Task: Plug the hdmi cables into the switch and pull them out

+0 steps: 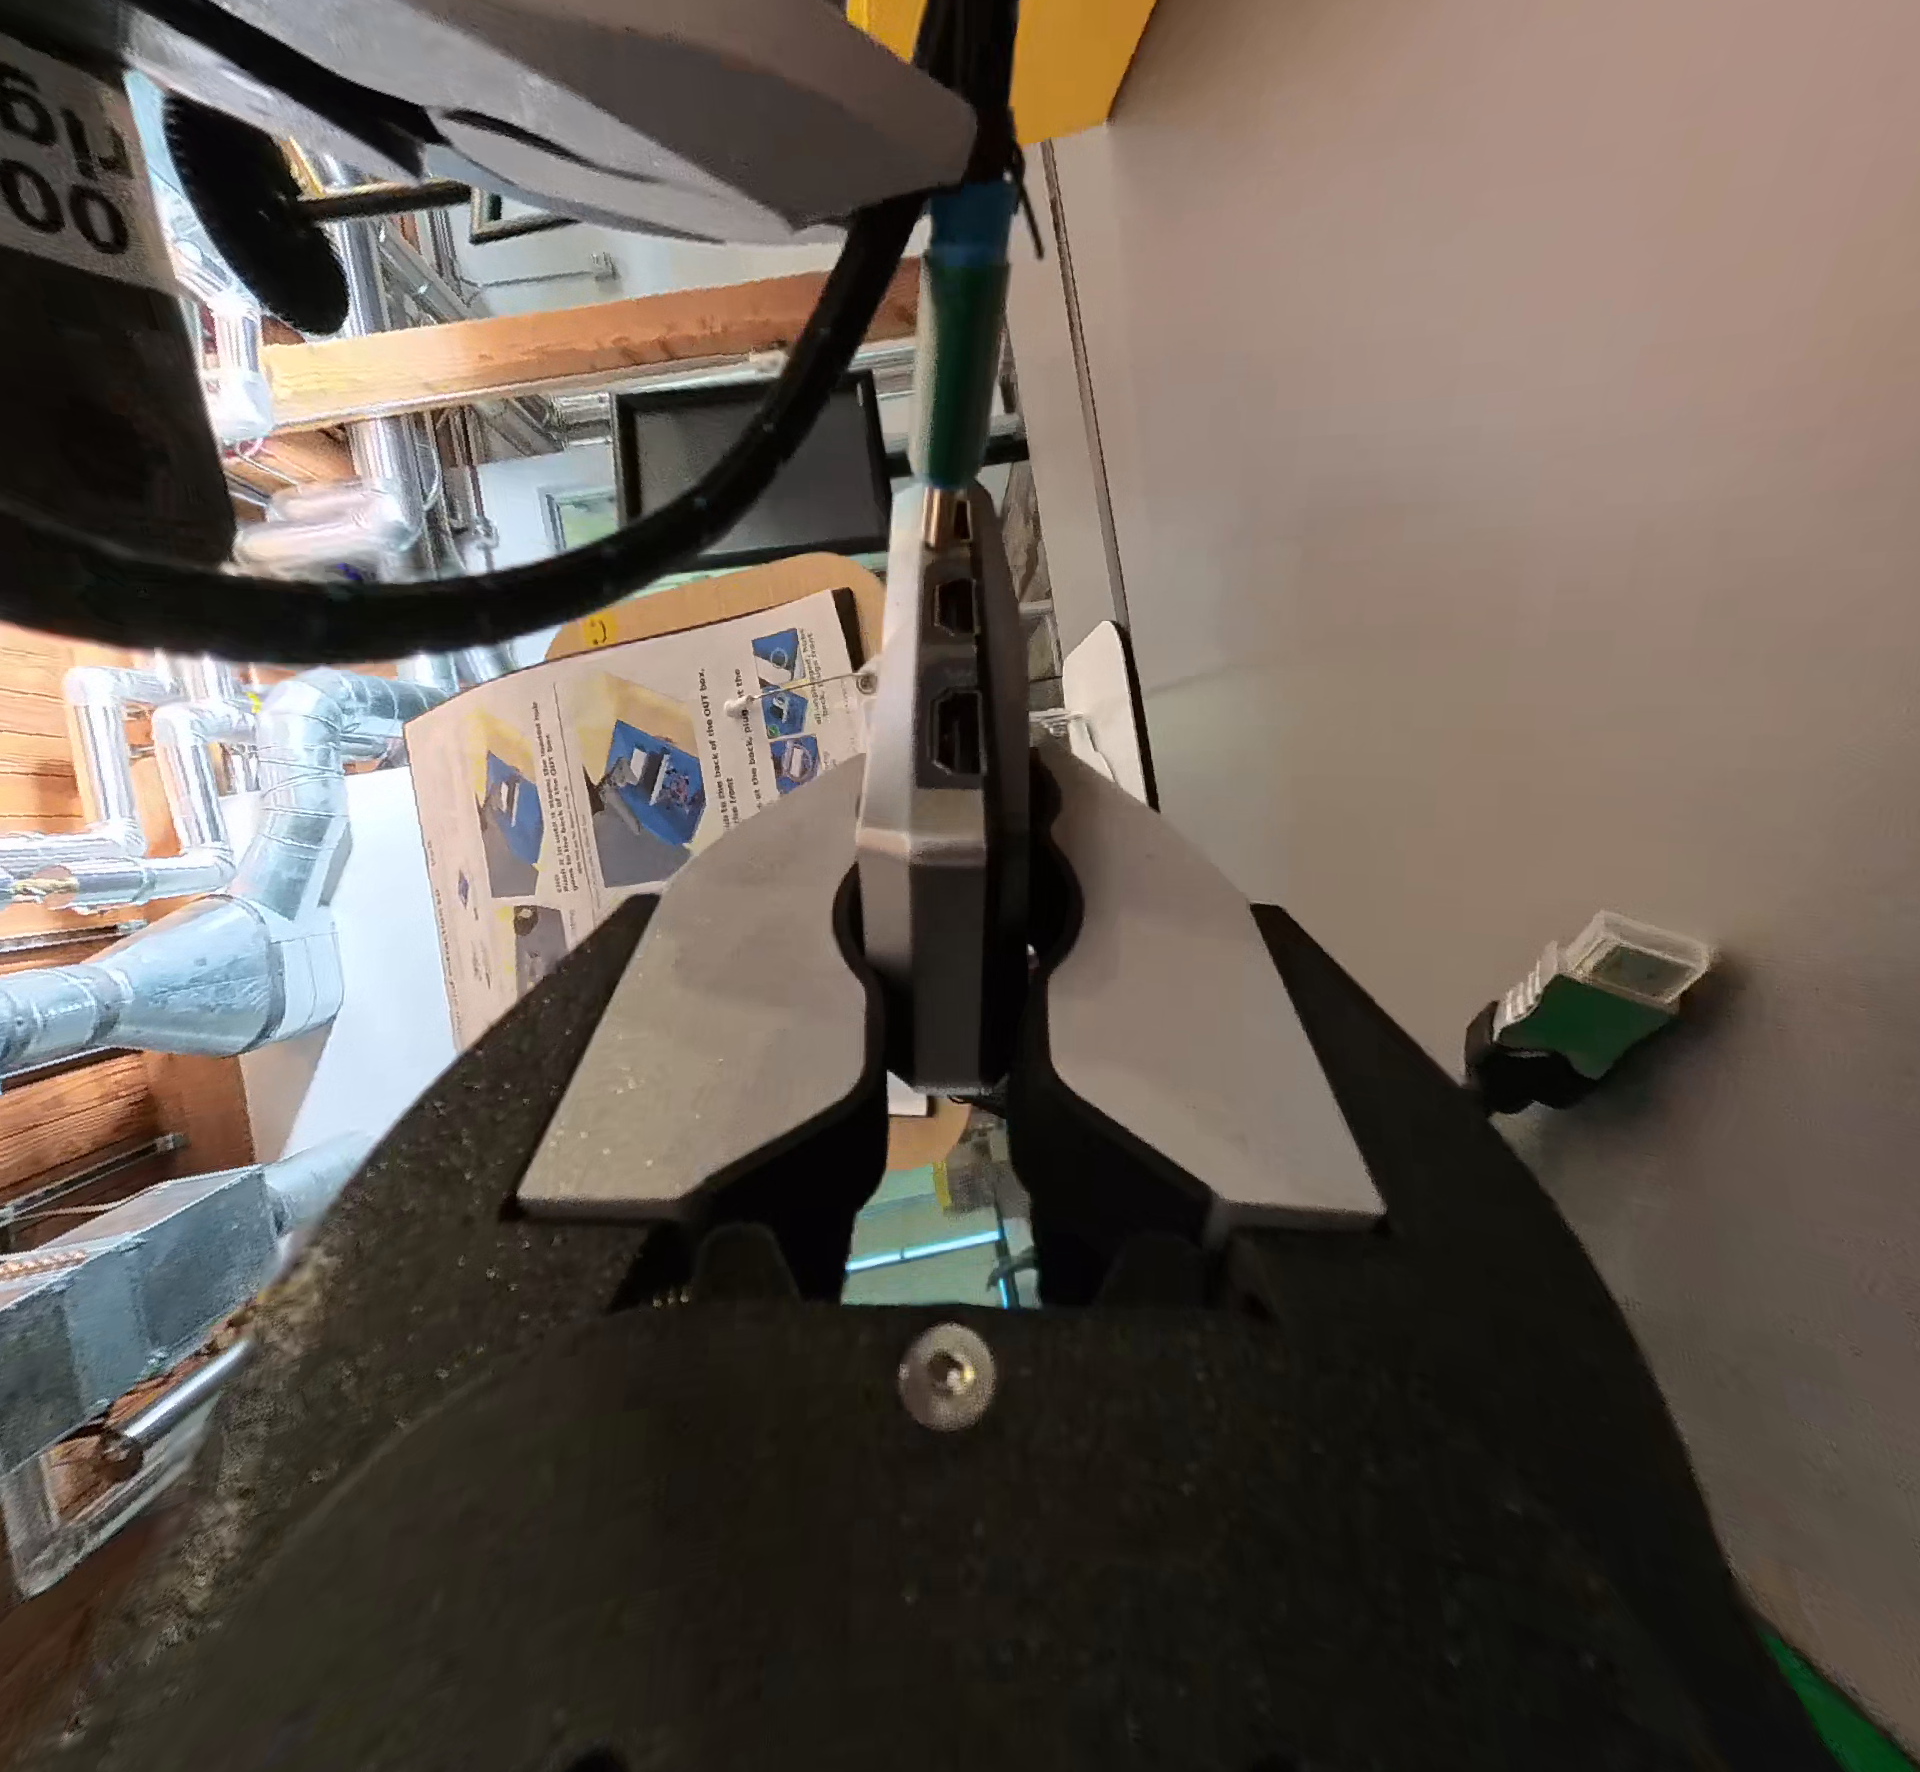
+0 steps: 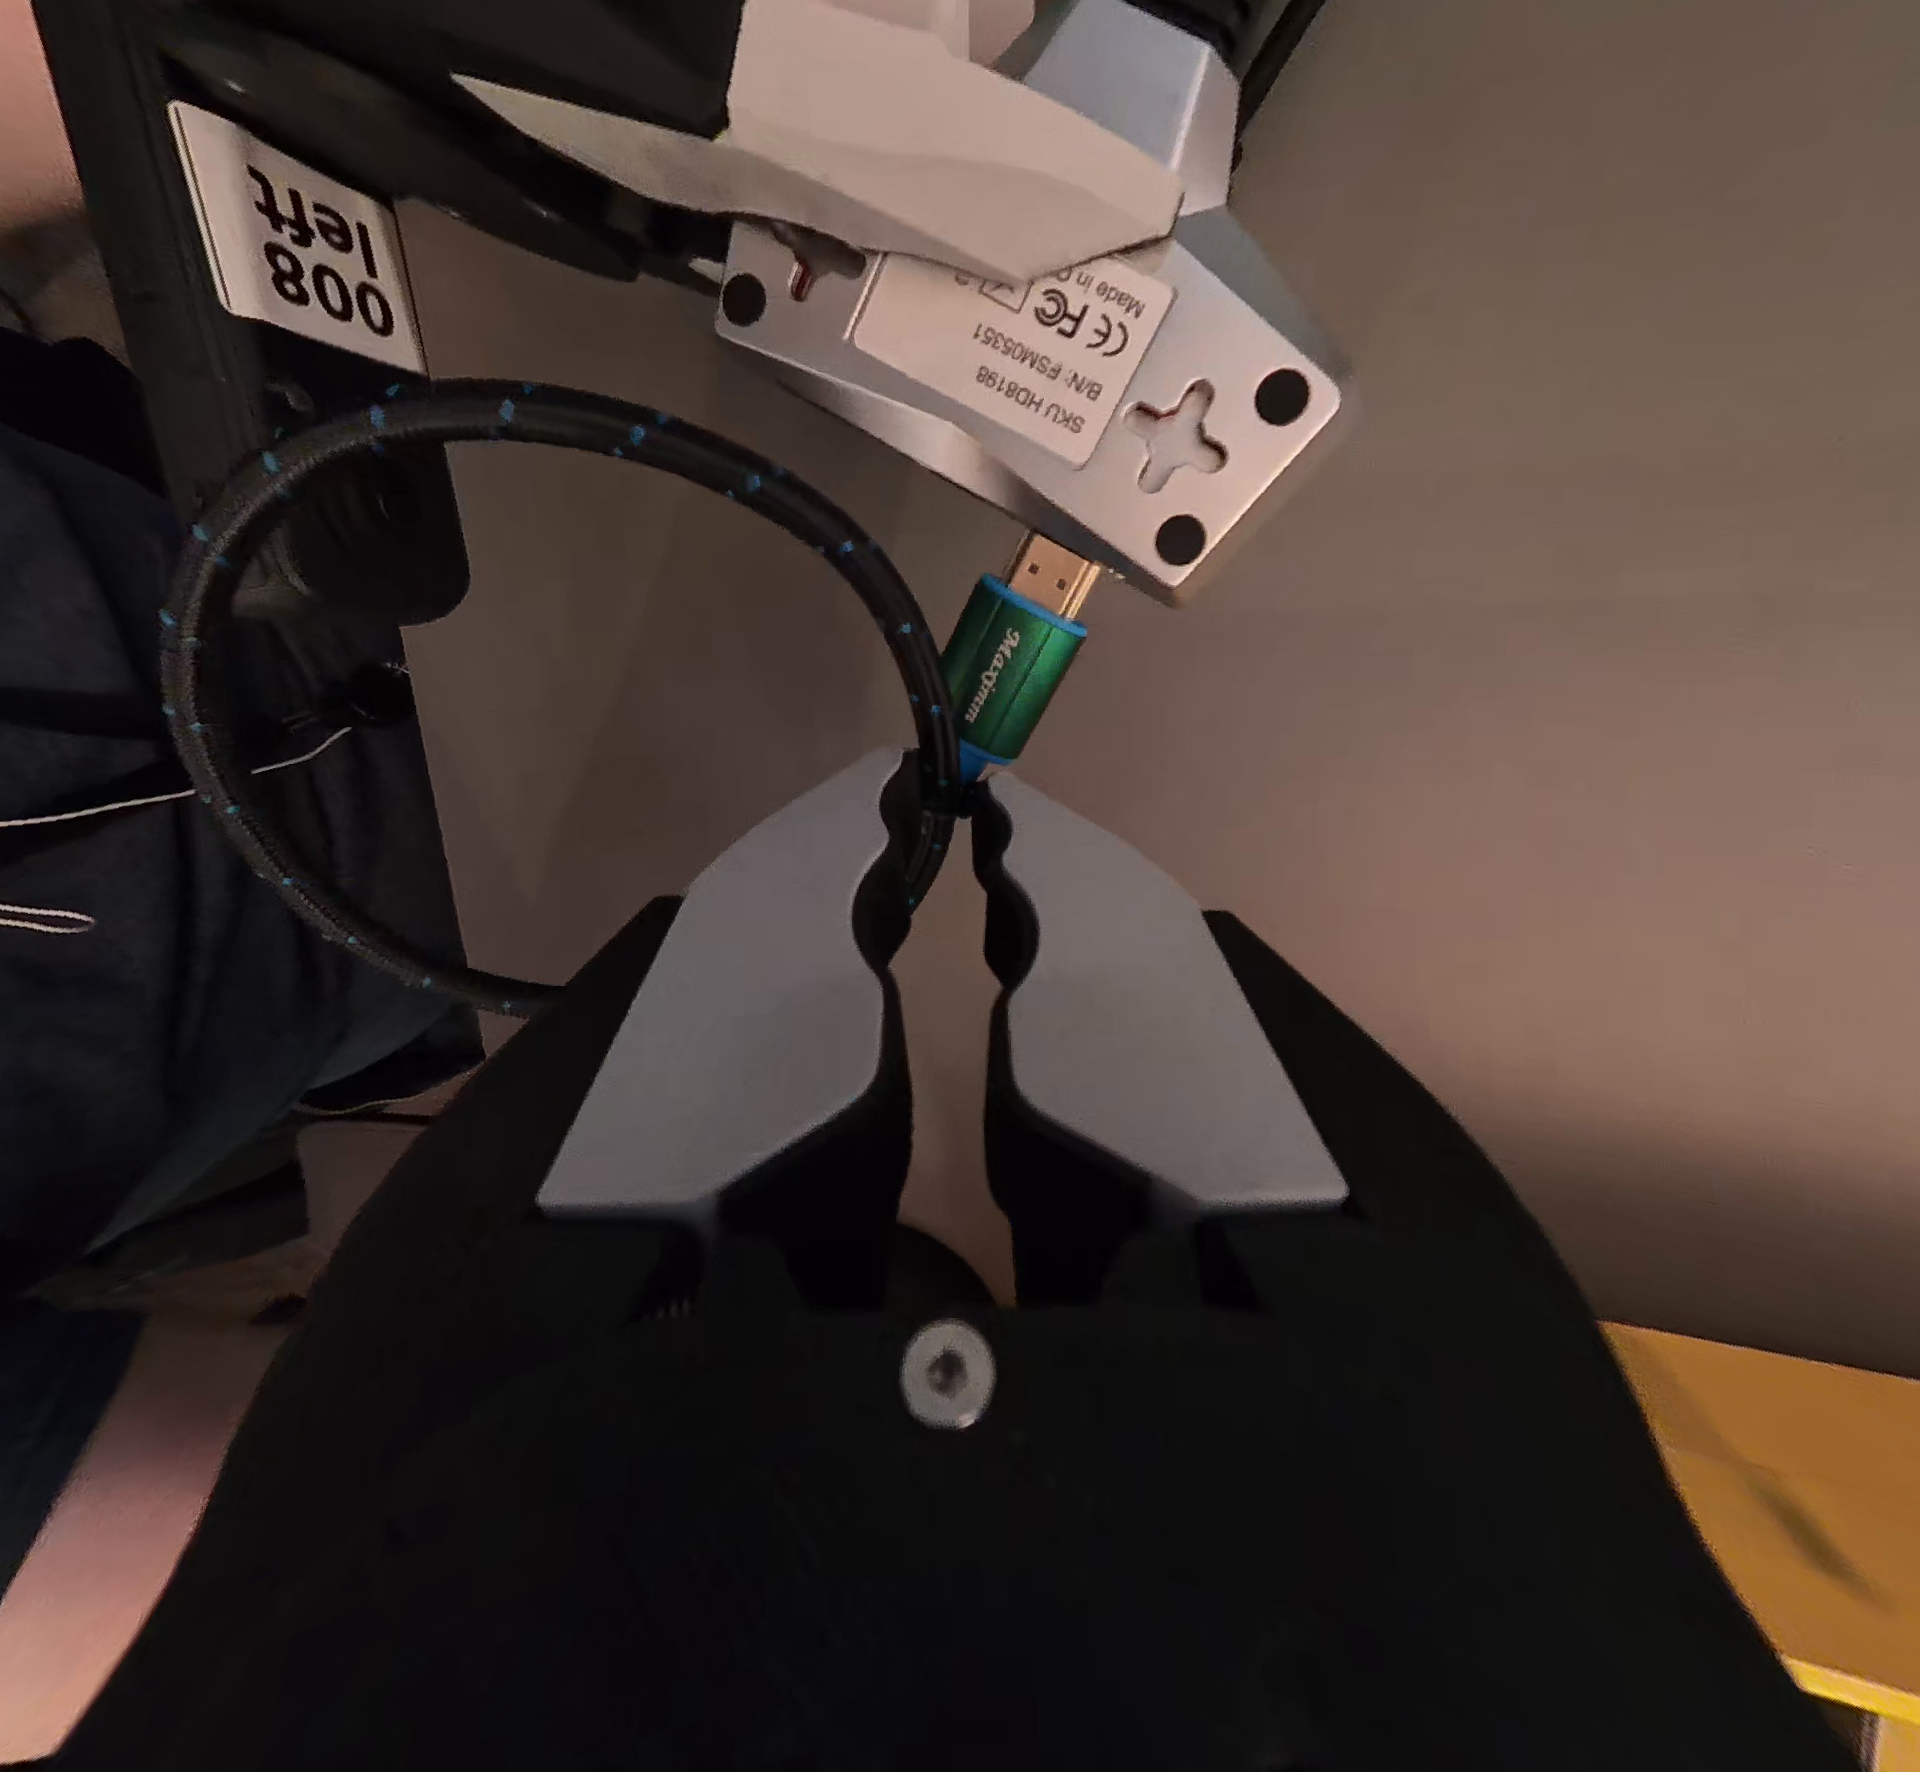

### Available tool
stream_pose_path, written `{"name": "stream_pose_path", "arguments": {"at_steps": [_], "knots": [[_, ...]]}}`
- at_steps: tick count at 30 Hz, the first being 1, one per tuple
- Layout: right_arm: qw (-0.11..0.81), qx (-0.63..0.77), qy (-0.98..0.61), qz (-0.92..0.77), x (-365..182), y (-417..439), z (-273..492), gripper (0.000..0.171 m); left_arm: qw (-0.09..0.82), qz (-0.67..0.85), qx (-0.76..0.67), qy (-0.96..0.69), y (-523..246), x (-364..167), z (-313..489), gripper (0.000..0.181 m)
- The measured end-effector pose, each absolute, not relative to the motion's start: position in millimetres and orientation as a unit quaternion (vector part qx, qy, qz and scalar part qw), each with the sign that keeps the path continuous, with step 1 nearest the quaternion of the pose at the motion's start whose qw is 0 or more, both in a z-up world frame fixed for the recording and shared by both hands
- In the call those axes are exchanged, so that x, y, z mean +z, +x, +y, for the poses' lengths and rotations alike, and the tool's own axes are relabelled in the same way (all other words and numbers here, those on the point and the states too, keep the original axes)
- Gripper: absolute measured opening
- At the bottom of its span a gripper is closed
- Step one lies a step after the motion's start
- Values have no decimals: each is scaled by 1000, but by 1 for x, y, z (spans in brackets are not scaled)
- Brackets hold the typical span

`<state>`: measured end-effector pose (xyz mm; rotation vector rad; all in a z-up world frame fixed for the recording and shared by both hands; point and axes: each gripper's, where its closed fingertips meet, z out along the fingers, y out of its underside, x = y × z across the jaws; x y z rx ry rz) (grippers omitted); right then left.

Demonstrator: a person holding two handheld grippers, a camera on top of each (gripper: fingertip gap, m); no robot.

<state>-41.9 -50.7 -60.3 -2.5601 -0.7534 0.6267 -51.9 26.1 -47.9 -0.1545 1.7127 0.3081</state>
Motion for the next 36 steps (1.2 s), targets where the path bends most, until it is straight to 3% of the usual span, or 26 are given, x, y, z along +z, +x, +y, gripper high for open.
{"name": "stream_pose_path", "arguments": {"at_steps": [36], "knots": [[159,330,-903,-226,-74,-40,-55,9,590,794,59,-130,-51,-65,24,22]]}}
